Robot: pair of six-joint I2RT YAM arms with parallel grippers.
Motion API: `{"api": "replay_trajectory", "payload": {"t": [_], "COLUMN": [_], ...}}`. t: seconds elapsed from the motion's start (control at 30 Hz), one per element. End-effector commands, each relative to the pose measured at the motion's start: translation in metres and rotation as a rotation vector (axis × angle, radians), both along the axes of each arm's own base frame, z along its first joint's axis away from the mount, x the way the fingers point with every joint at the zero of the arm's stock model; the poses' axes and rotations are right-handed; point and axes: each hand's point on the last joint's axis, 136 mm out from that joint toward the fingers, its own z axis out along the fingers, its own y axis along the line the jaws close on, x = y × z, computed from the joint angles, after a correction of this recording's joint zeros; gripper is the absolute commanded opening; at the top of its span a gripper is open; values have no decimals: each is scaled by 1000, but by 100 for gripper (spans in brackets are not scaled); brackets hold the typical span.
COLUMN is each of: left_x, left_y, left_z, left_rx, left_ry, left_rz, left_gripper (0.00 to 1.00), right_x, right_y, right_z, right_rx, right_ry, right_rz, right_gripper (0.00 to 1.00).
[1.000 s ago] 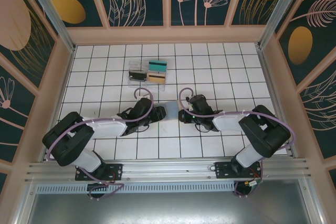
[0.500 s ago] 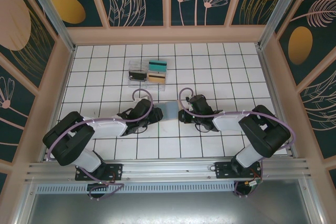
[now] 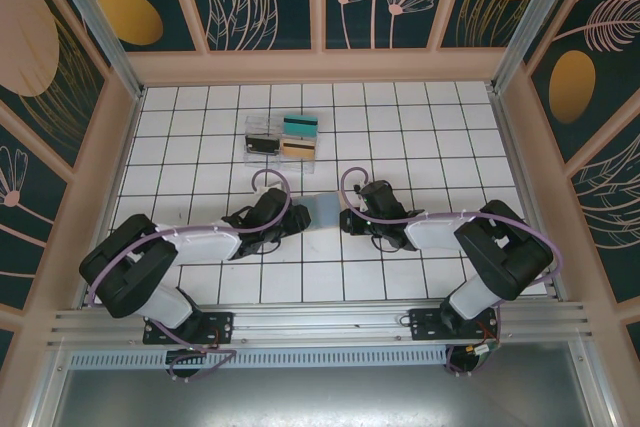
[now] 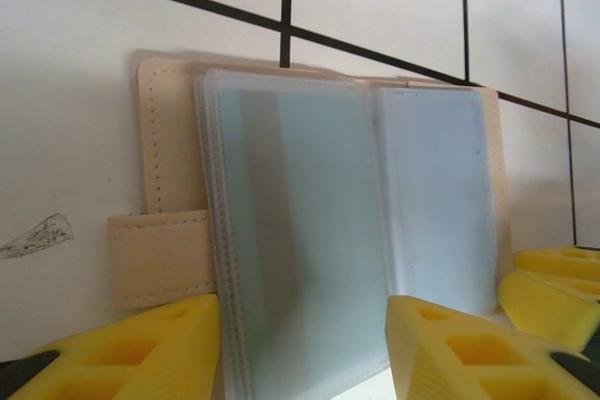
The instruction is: Take the credit cards out of the card holder
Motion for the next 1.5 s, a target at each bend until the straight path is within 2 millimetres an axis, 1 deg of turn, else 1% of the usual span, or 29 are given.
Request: {"api": "replay_trajectory", "payload": {"t": [0.0, 0.23, 0.3, 0.57, 0.67, 0.87, 1.03, 1.27, 1.33, 1.37, 1.47], "left_x": [0, 0, -1, -4, -5, -5, -5, -4, -3, -3, -2], "left_y": [1, -1, -5, -7, -9, -15, -27, -33, -33, -33, -35], "left_z": [9, 6, 5, -13, -14, -12, -4, 1, 2, 3, 5], "left_rx": [-13, -17, -27, 1, -4, -30, -97, -119, -118, -118, -119], "left_ry": [-42, -32, -27, 30, 38, 35, 18, 6, 1, 0, -8], "left_rz": [1, -6, -20, -29, -37, -57, -97, -112, -114, -116, -126], "left_gripper": [50, 50, 49, 49, 48, 48, 48, 49, 51, 54, 68], "right_x": [-7, -7, -7, -7, -7, -7, -7, -7, -7, -7, -7], "right_y": [11, 11, 12, 12, 11, 11, 12, 12, 12, 12, 11], "right_z": [-4, -5, -5, -4, -4, -4, -4, -4, -4, -4, -5], "right_rx": [14, 13, 15, 15, 14, 13, 14, 12, 13, 12, 10], "right_ry": [30, 34, 33, 30, 30, 31, 30, 32, 31, 32, 33], "right_rz": [32, 33, 34, 34, 33, 33, 33, 34, 33, 33, 34], "right_gripper": [29, 29, 29, 29, 29, 29, 29, 29, 29, 29, 29]}}
